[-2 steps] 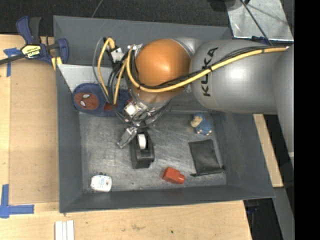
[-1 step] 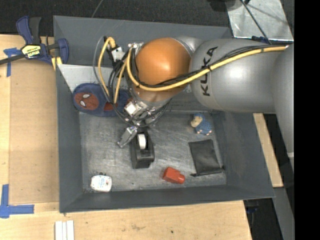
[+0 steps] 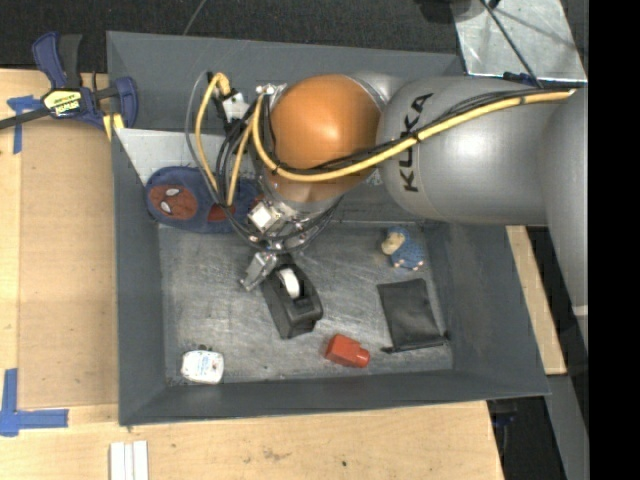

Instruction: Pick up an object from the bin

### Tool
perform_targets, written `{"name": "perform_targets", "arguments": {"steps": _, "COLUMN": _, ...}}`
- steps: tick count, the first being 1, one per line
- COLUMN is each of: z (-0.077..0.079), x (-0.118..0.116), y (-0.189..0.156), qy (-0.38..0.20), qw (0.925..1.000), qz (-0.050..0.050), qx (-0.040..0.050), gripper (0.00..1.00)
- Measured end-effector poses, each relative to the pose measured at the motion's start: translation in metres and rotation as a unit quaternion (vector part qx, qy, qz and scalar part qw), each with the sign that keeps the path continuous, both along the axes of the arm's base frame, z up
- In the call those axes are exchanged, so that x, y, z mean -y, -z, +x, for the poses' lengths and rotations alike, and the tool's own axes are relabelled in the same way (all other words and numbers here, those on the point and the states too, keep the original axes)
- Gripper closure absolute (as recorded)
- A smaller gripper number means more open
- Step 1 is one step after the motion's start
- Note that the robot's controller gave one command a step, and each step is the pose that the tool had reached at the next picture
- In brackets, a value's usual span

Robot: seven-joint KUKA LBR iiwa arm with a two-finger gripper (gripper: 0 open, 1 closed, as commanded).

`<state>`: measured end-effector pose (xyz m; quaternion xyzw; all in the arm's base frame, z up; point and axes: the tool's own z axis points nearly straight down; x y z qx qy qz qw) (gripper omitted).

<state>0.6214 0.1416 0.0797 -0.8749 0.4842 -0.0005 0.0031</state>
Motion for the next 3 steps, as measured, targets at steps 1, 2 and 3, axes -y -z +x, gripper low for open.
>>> {"name": "perform_targets", "arguments": {"steps": 1, "z": 0.000, "x": -0.001, "y": -0.005, "qy": 0.002, "qw": 1.0000, "qz": 0.000, "qx": -0.0019, "gripper": 1.00}}
{"name": "perform_targets", "arguments": {"steps": 2, "z": -0.001, "x": -0.001, "y": -0.010, "qy": 0.004, "qw": 1.0000, "qz": 0.000, "qx": -0.0024, "gripper": 1.00}}
{"name": "perform_targets", "arguments": {"steps": 3, "z": -0.001, "x": -0.001, "y": -0.039, "qy": 0.006, "qw": 1.0000, "qz": -0.001, "qx": -0.0018, "gripper": 1.00}}
